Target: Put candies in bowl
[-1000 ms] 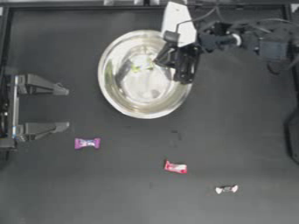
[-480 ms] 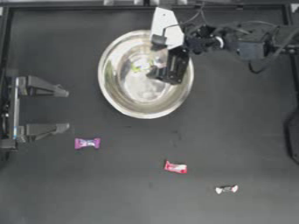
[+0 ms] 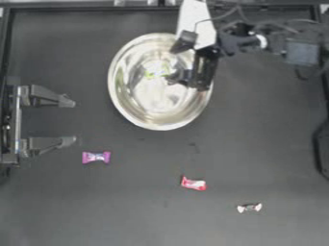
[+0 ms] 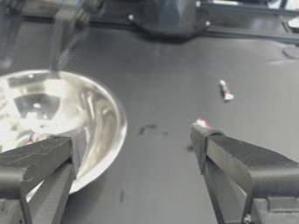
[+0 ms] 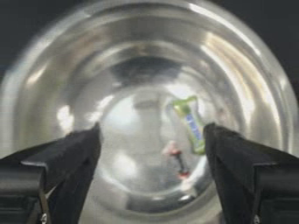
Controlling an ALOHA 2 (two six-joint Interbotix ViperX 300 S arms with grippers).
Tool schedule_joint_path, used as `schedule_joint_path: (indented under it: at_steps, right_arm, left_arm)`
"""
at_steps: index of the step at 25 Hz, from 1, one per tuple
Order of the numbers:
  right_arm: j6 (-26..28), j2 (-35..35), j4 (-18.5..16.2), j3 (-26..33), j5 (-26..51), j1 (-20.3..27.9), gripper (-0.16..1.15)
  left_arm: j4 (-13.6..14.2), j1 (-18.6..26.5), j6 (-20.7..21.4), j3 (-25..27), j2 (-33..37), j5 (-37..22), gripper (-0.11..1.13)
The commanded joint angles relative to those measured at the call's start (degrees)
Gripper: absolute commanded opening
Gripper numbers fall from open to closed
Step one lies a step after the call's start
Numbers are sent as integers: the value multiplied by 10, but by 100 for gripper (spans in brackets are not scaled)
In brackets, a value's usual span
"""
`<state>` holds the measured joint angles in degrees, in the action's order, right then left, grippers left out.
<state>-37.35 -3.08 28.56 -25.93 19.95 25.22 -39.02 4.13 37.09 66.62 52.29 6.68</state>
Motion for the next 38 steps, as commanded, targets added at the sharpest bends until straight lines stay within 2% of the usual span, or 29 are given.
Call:
schedule_joint_path:
  at_steps: [1,8,16,19,22,29,34,38]
  right_arm:
    - [-8,-92,22,-33,-23,-22,98]
    - [-11,-262,53,-152,-97,-80,98]
    - [-4,-405,69,-284,-184,-155,98]
    - [-2,-439,82,-325,-213,-184,98]
    - [-3,-461,81,-346,-218,-204,98]
    - [-2,-522,83,-384,-218,-213,98]
    - [-2,-535,83,-392,-218,-213,98]
    - [-2,-535,83,-392,-218,-212,98]
  left_arm:
    - [0,1,1,-6,3,4,100]
    - [0,1,4,-8,12,-2,100]
    - [1,2,4,-10,31,-18,100]
    - [2,2,4,-9,33,-18,100]
    - [2,2,4,-6,34,-18,100]
    - [1,3,3,-7,32,-42,100]
    - [0,47,3,-34,-5,-119,101]
    - [17,97,2,-85,-63,-214,101]
